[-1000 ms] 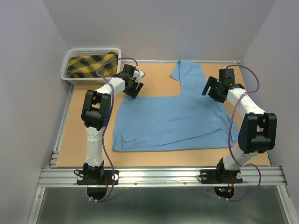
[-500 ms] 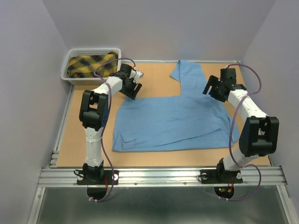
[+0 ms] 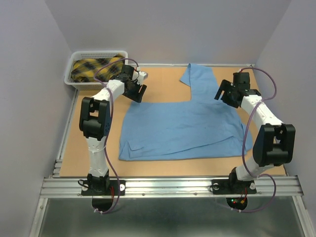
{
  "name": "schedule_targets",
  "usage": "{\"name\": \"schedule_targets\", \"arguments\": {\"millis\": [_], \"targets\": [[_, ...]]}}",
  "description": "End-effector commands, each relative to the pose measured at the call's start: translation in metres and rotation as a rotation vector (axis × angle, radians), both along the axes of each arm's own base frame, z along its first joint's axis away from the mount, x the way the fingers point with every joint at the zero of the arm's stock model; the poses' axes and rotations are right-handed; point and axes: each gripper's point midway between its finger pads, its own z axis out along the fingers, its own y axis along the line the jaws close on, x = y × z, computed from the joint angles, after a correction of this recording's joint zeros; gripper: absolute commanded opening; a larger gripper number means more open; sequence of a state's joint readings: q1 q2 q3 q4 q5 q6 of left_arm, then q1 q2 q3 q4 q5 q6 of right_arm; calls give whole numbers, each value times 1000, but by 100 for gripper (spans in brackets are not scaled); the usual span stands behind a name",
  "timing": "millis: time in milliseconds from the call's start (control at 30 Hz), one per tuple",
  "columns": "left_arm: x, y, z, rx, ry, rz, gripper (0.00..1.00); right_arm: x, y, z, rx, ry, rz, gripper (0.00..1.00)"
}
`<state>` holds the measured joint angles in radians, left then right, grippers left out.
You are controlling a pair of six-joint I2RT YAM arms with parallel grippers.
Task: Fold and stack the long sleeve shirts
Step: Fold the shirt
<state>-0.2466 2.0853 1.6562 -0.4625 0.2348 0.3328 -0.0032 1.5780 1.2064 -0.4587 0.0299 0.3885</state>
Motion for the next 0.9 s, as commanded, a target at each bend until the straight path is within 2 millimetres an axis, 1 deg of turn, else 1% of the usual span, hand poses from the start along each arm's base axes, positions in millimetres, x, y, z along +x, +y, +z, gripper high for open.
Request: {"name": "schedule_targets", "arguments": {"millis": [0, 33, 233, 333, 433, 567, 700, 867], "targets": [[-3, 1, 14, -21, -9, 10, 70, 2, -2, 17, -8, -68, -2, 80], [-3, 2, 11, -16, -3, 14, 70, 3, -2, 18, -8, -71, -2, 80], [8, 9, 10, 6, -46, 65, 70, 3, -1, 18, -7, -71, 6, 80], [11, 11, 6, 19, -36, 74, 69, 3, -1, 19, -5, -72, 7, 80], [11, 12, -1, 25, -24, 76, 69, 3, -1, 19, -6, -74, 8, 80], [6, 10, -13, 21, 13, 68, 69, 3, -1, 19, -6, -72, 8, 80], [5, 10, -23, 22, 28, 67, 67, 4, 0, 20, -5, -75, 9, 80], [10, 10, -24, 23, 20, 79, 66, 2, -1, 18, -9, -71, 10, 80]]}}
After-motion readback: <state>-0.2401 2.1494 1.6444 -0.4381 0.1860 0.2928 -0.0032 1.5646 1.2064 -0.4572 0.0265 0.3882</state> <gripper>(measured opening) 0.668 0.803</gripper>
